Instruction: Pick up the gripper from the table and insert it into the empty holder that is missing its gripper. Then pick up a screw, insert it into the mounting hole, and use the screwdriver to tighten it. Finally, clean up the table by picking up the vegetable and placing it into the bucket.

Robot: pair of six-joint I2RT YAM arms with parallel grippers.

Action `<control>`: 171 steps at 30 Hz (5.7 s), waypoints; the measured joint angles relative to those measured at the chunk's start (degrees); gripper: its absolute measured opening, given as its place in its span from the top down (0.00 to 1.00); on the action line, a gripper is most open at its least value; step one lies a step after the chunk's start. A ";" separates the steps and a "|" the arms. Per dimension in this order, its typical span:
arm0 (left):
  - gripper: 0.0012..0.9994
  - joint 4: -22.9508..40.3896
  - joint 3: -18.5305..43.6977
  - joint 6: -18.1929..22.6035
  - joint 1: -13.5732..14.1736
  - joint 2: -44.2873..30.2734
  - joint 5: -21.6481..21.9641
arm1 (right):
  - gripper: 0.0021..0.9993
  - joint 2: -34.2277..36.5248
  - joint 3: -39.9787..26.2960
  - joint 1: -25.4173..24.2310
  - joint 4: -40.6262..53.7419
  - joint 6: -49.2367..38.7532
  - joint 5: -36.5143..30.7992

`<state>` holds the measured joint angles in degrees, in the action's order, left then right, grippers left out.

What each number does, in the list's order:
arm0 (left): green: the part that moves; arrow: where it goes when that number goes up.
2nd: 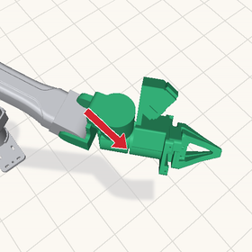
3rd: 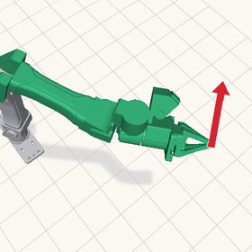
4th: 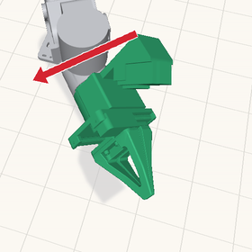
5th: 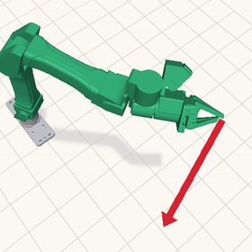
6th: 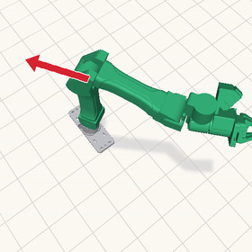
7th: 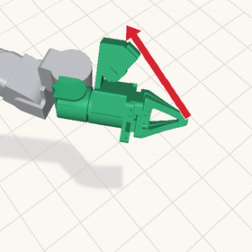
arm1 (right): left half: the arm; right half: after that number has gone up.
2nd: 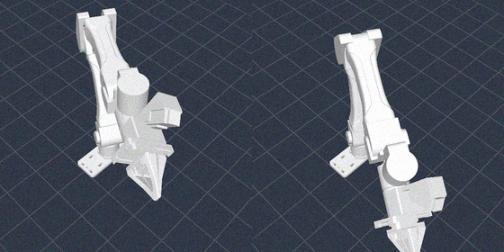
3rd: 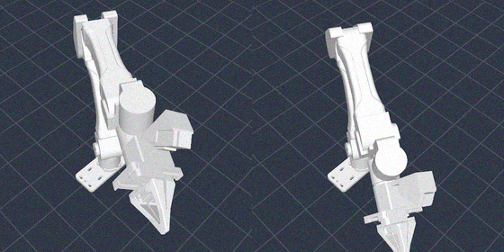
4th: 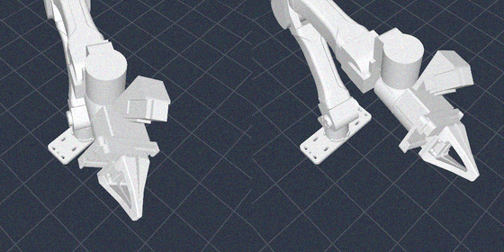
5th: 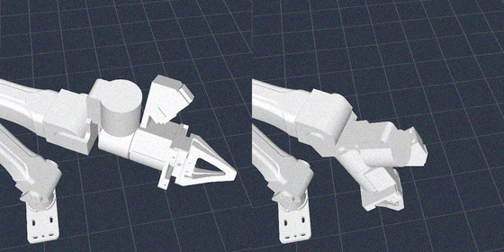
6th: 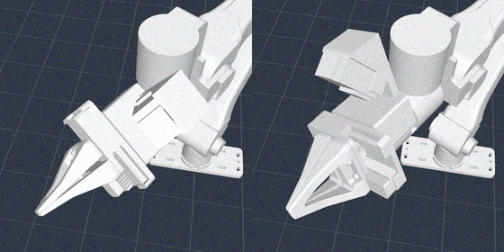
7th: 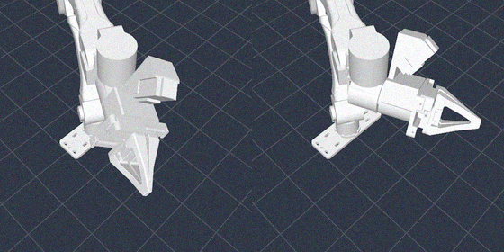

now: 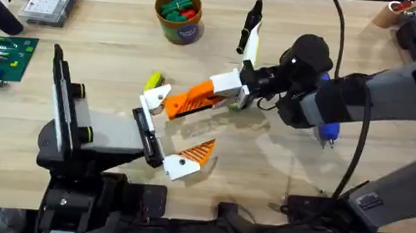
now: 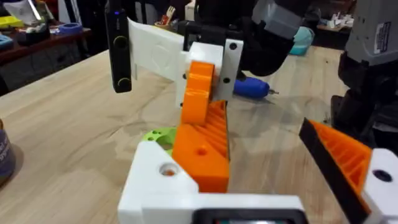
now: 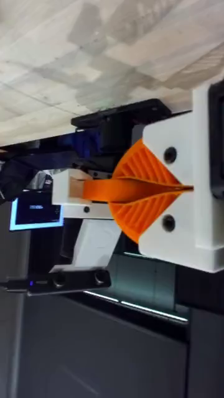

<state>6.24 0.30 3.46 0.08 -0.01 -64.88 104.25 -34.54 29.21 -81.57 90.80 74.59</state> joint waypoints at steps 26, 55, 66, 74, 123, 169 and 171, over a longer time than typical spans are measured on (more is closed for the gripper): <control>0.01 0.00 0.00 0.23 0.00 0.00 -0.01 | 0.98 0.00 0.17 1.95 0.58 -0.87 -4.79; 0.01 -0.02 0.00 -0.43 -0.02 0.00 0.46 | 0.98 0.02 -5.03 2.34 11.38 -6.04 -2.77; 0.01 0.00 0.00 -0.45 -0.02 0.00 0.36 | 0.98 0.02 -5.19 3.78 12.22 -6.68 -3.20; 0.01 -0.05 0.00 -0.42 -0.02 0.00 0.77 | 0.98 0.02 -6.70 3.78 14.96 -7.63 -2.74; 0.01 -0.02 0.09 0.05 -0.07 0.00 1.02 | 0.98 0.87 -11.93 2.97 24.66 -14.60 -0.60; 0.01 0.87 0.48 -1.35 -0.35 0.00 0.43 | 0.98 1.14 -12.17 2.99 27.08 -16.00 -0.62; 0.01 0.87 0.48 -1.35 -0.35 0.00 0.43 | 0.98 1.14 -12.17 2.99 26.87 -15.95 -0.67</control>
<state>7.11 0.78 2.11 -0.27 -0.01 -64.44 105.38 -46.72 32.21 -54.70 74.86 73.93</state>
